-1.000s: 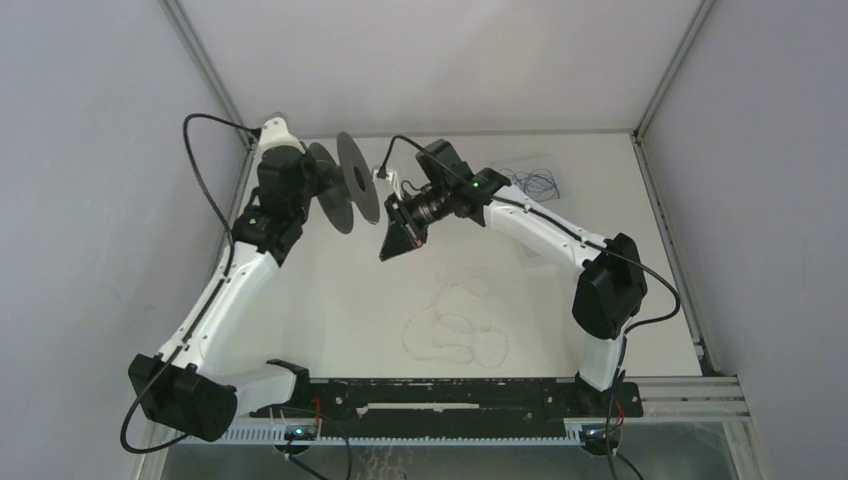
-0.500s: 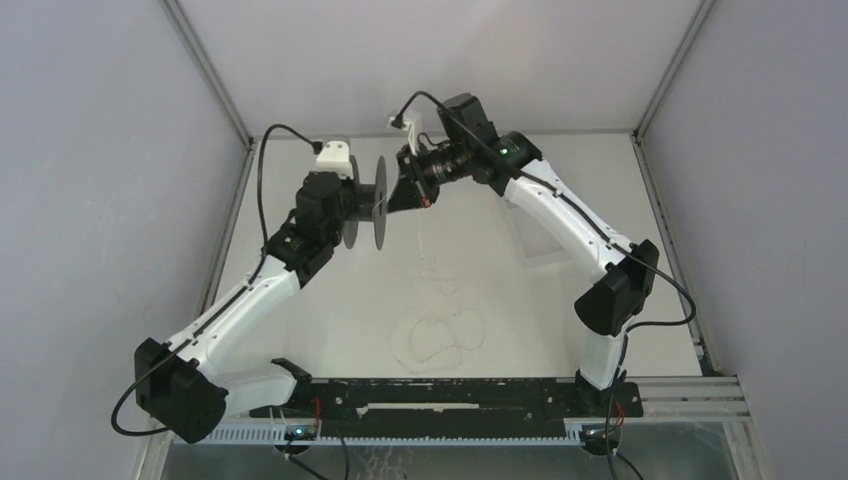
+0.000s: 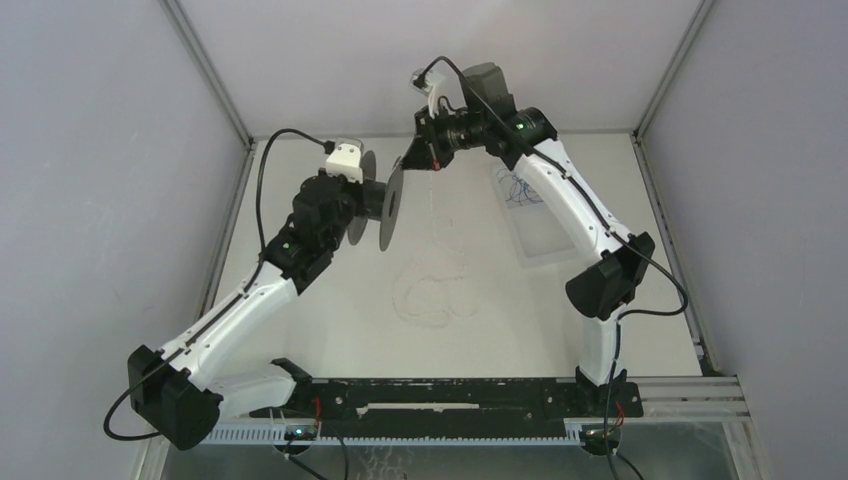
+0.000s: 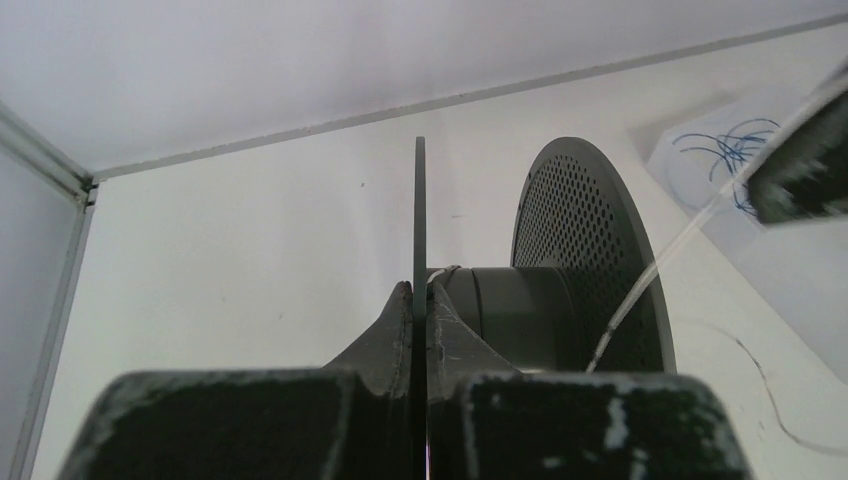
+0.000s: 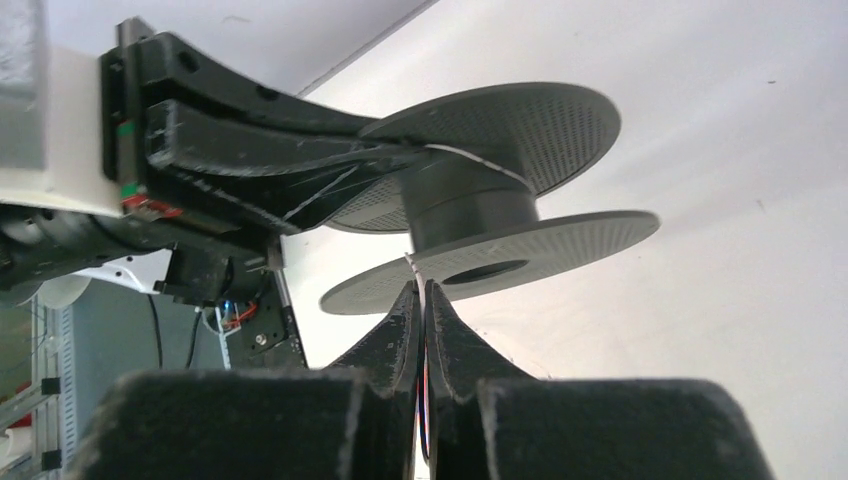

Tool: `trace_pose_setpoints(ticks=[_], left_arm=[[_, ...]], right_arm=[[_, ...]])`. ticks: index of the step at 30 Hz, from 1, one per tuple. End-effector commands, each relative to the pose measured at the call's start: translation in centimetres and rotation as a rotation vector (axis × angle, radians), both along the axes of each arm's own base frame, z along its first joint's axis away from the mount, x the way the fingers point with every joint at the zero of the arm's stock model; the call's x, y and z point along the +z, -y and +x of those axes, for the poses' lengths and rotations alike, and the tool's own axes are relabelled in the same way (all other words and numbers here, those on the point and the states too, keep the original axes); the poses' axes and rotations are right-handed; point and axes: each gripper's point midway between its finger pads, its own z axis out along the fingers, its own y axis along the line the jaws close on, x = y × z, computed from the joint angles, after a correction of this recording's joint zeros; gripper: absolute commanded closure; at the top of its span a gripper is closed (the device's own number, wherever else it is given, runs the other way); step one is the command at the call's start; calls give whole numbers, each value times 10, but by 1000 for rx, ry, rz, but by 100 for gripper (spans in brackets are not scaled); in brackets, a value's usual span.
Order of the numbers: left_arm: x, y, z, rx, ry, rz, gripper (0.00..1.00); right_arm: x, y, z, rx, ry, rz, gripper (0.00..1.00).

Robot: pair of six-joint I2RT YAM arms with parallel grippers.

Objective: Wrap the cables
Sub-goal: Wrap the cable around the cable reel.

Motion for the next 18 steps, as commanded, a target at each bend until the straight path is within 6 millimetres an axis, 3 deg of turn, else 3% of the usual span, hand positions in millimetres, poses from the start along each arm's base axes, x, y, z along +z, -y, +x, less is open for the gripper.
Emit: trace_pose_setpoints(ticks=[1, 8, 18], left_arm=[[11, 7, -11, -84, 38, 10, 100], [22, 13, -19, -123, 34, -37, 100], [46, 18, -28, -208, 18, -128, 100]], right_arm=[[25, 9, 27, -70, 79, 46, 93], [5, 24, 55, -116, 65, 25, 91], [-53, 40, 68, -134, 5, -41, 89]])
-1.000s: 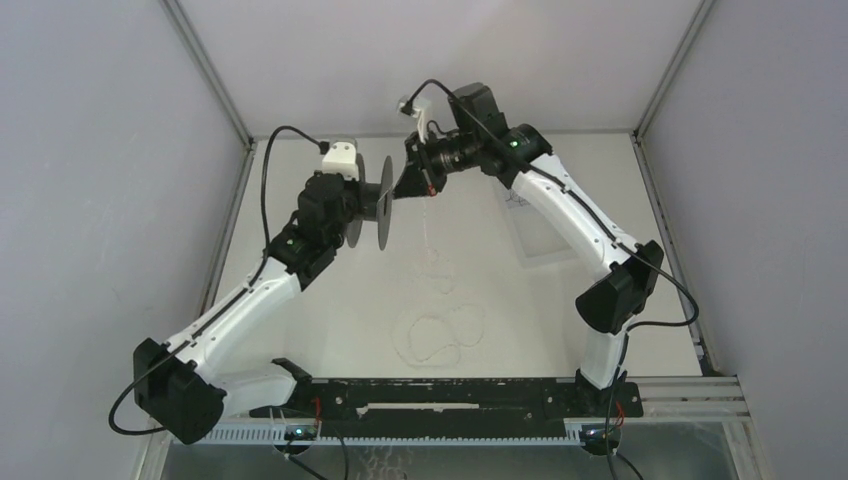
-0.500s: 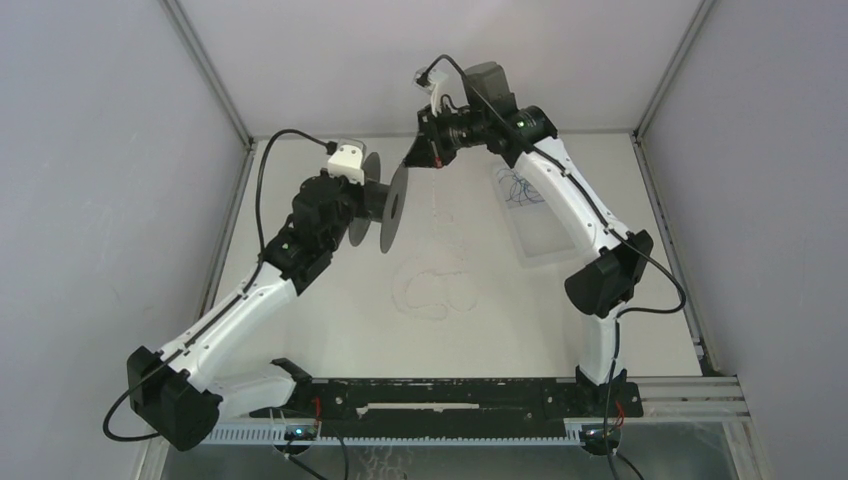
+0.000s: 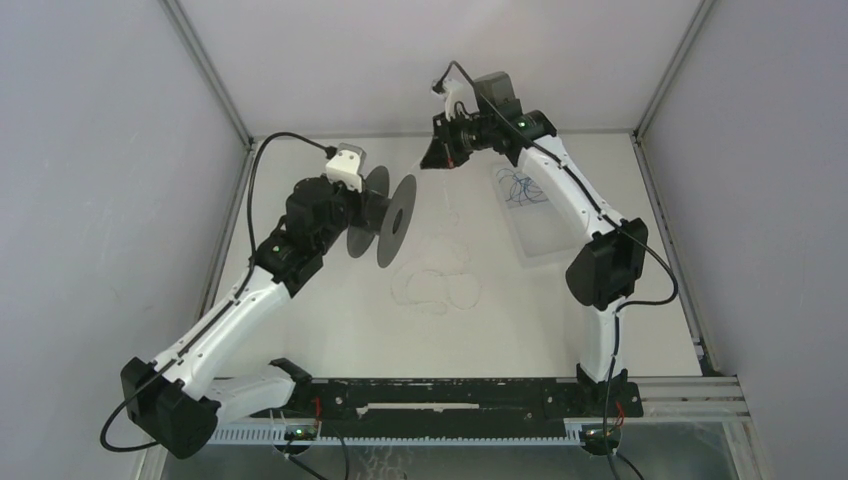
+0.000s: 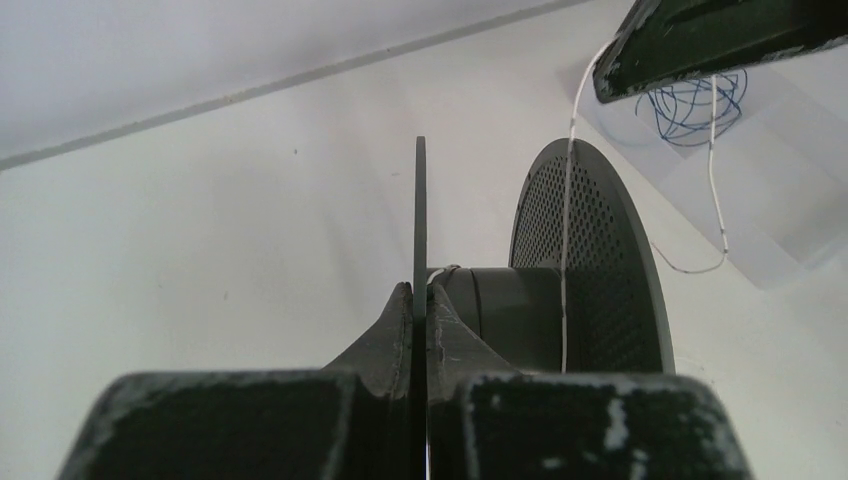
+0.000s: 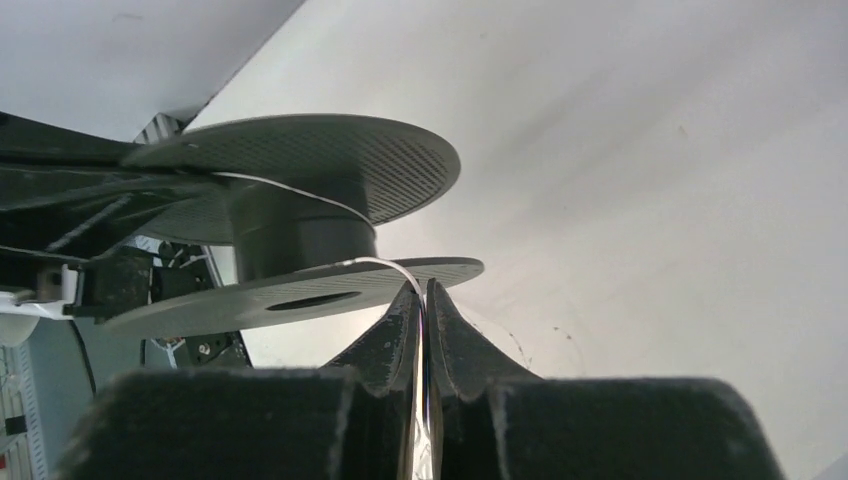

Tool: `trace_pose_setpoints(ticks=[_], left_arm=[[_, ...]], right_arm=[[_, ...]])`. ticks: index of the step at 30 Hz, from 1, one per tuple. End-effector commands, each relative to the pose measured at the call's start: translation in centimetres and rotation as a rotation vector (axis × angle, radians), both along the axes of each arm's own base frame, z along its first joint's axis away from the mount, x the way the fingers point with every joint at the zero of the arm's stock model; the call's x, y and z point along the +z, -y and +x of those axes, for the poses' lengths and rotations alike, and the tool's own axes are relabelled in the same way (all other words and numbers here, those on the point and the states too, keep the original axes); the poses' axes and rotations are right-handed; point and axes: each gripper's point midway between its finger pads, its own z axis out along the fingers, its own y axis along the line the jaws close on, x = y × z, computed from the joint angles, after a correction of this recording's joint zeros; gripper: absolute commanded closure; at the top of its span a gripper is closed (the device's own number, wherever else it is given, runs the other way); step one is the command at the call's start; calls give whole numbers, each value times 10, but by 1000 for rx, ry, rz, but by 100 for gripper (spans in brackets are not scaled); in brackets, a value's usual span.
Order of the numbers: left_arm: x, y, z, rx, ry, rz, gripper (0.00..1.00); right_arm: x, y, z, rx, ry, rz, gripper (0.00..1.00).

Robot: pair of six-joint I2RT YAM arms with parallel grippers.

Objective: Wrap the cables
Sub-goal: Wrap the cable around the cable reel.

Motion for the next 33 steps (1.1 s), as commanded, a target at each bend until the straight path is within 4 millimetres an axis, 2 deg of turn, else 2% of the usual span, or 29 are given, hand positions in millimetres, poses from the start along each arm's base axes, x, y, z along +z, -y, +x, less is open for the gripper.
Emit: trace_pose_setpoints(ticks=[1, 3, 5, 13, 19, 25, 33], left_arm=[[61, 0, -7, -43, 96, -127, 100], [67, 0, -9, -51, 96, -142, 100], [73, -11, -6, -27, 96, -160, 100], [104, -23, -8, -13, 94, -256, 100], [113, -31, -8, 23, 75, -322, 100], [129, -51, -5, 101, 81, -403, 100], [138, -76, -1, 205, 68, -516, 100]], right_arm=[[-9, 9, 12, -19, 50, 5, 89], [-23, 12, 12, -24, 26, 2, 89], [-38, 14, 10, -20, -7, -4, 89], [-84, 6, -12, 34, -97, -3, 89], [-105, -4, -35, 81, -138, 6, 88], [-124, -8, -53, 107, -165, 19, 88], [-142, -18, -79, 174, -194, 41, 87]])
